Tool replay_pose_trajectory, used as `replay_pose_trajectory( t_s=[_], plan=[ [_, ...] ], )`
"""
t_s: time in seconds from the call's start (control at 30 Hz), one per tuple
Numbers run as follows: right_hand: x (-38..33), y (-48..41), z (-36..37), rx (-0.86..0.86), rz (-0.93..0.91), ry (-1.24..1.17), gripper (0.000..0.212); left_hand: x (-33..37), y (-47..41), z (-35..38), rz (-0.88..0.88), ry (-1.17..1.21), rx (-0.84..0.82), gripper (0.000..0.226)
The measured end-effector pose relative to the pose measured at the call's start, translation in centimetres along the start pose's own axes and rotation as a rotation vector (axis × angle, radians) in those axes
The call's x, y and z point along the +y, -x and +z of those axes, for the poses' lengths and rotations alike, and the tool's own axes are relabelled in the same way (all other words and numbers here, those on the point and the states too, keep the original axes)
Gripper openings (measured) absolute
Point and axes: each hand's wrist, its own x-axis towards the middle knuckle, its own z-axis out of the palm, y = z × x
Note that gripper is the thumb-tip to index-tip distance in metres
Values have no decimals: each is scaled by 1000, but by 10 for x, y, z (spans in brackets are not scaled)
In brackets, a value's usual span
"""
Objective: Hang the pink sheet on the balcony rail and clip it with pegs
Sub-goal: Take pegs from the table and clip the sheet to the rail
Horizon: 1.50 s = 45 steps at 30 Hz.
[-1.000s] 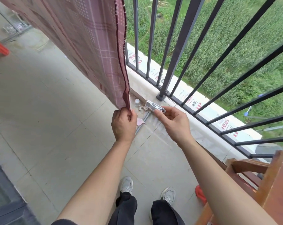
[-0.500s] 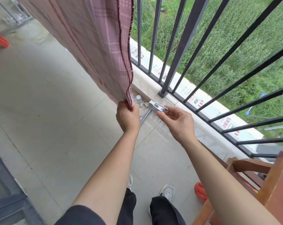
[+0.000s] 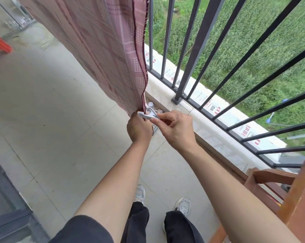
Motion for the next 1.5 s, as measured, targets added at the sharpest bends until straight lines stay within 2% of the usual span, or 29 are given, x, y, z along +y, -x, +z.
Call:
replay_pose_trajectory(
  t_s=[0.1, 0.27, 0.4, 0.47, 0.6, 0.67, 0.8, 0.97, 1.13, 1.33, 1.4, 1.5],
  plan=[
    [-10, -11, 10, 29, 41, -4, 17, 0, 0, -5, 24, -14, -2, 17],
    [-15, -16, 20, 68, 68, 92, 32, -4, 1, -16, 50, -43, -59, 18],
    [-8, -3, 11, -80, 37, 203, 77, -18, -4, -16, 182, -250, -223, 14],
    [-1, 6, 1, -62, 33, 237, 82, -27, 3, -17, 246, -266, -308, 11],
    [15, 29, -32, 24, 139, 320, 75, -35, 26, -28, 381, -363, -371, 45],
    [24, 50, -55, 49, 225, 383, 75, -28, 35, -38, 434, -443, -428, 55],
    [40, 113, -114, 163, 411, 480, 74, 6, 51, -46, 590, -565, -539, 61],
    [58, 230, -181, 370, 723, 559, 73, 67, 107, -18, 928, -546, -620, 60],
    [55, 379, -199, 556, 1139, 526, 75, 108, 220, 25, 1308, -588, -839, 65],
    [45, 529, -171, 548, 1606, 382, 82, 81, 370, 37, 1634, -668, -1170, 68],
    [44, 566, -164, 514, 1692, 307, 83, 64, 412, 37, 1708, -753, -1277, 69],
    [48, 603, -159, 557, 1770, 103, 85, 37, 459, 38, 1759, -858, -1422, 70]
  ],
)
